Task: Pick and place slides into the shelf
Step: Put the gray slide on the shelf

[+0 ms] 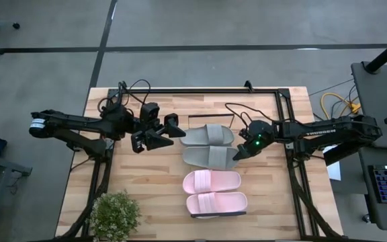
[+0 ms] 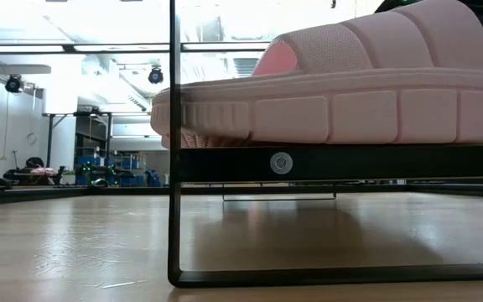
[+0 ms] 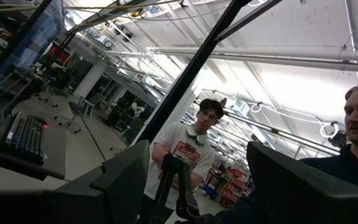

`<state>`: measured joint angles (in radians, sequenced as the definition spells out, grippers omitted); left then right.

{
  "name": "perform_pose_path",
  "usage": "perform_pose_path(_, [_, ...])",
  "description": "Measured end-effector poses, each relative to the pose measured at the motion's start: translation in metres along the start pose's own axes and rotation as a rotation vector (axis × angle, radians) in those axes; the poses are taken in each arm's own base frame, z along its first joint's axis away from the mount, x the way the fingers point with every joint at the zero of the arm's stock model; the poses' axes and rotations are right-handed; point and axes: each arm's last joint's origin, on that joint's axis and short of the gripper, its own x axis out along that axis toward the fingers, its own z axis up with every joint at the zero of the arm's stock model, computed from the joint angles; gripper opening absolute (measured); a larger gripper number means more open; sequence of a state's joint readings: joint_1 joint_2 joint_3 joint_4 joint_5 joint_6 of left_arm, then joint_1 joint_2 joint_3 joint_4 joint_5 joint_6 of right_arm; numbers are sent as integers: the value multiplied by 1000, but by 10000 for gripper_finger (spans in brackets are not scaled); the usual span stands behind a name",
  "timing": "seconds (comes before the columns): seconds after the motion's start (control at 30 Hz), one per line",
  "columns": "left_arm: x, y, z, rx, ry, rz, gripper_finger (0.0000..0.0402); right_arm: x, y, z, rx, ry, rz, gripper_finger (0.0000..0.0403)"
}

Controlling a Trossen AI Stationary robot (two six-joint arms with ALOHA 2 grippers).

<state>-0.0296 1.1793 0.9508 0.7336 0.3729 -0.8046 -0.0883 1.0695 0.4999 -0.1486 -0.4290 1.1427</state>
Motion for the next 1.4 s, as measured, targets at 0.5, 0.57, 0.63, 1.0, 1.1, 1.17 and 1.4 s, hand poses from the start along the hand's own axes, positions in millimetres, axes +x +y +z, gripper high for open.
perform_pose_path(0.5, [0, -1, 2, 6, -12, -7, 254, 1, -10, -3, 55, 15, -46, 29])
perform_pose_path(0.57, [0, -1, 2, 6, -12, -7, 254, 1, -10, -2, 55, 12, -46, 29])
perform_pose_path(0.63, [0, -1, 2, 7, -14, -9, 254, 1, -10, -2, 57, 8, -47, 29])
perform_pose_path(1.0, [0, -2, 2, 30, -19, -9, 254, 9, -9, 4, 54, -27, -39, 29])
perform_pose_path(1.1, [1, -2, 2, 33, -20, -9, 254, 14, -13, 5, 74, 2, -58, 29])
perform_pose_path(1.17, [1, -2, 2, 33, -21, -9, 254, 19, -15, 5, 85, 20, -72, 29])
perform_pose_path(1.4, [1, -2, 2, 33, -22, -8, 254, 32, -17, 10, 77, 53, -37, 29])
